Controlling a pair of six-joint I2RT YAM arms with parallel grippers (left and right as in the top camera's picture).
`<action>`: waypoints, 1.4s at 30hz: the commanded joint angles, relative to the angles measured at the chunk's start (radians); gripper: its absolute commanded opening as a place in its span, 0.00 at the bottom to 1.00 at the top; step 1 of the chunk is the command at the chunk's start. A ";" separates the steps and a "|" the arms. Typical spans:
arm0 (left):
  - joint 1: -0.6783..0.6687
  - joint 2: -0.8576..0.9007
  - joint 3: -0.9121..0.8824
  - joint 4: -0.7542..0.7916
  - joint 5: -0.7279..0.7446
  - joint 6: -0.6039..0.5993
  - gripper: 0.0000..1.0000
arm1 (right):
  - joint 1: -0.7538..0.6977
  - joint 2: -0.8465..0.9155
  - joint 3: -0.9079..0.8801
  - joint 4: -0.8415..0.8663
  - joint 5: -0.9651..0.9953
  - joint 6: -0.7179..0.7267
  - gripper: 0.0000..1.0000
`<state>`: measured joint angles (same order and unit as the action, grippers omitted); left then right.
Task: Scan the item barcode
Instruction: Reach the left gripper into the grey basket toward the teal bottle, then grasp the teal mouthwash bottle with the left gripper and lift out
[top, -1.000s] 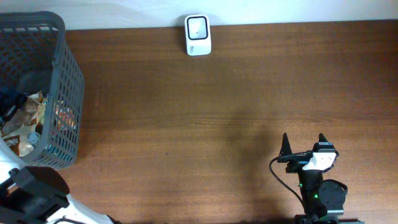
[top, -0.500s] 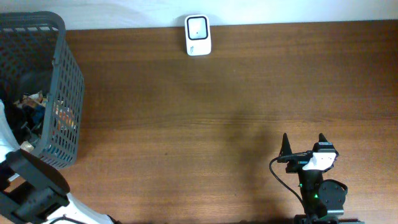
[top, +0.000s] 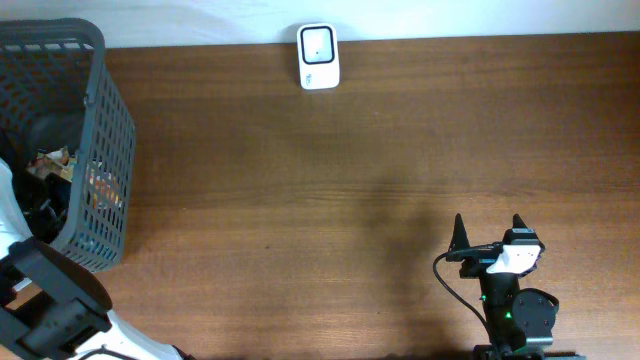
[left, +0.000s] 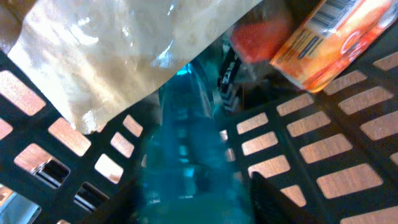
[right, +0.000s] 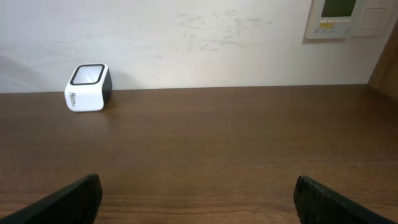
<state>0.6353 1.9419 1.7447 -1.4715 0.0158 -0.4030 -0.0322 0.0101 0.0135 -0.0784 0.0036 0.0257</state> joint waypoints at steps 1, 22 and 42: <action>-0.001 0.007 -0.009 0.024 -0.006 0.008 0.34 | -0.006 -0.006 -0.008 -0.003 0.008 0.000 0.98; 0.015 -0.003 0.934 -0.217 0.239 0.008 0.00 | -0.006 -0.006 -0.008 -0.003 0.008 0.000 0.98; -0.951 -0.106 0.714 -0.179 0.016 0.033 0.00 | -0.006 -0.006 -0.008 -0.003 0.008 0.000 0.98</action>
<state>-0.1940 1.8297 2.6396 -1.6863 0.2485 -0.3843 -0.0322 0.0101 0.0135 -0.0784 0.0036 0.0257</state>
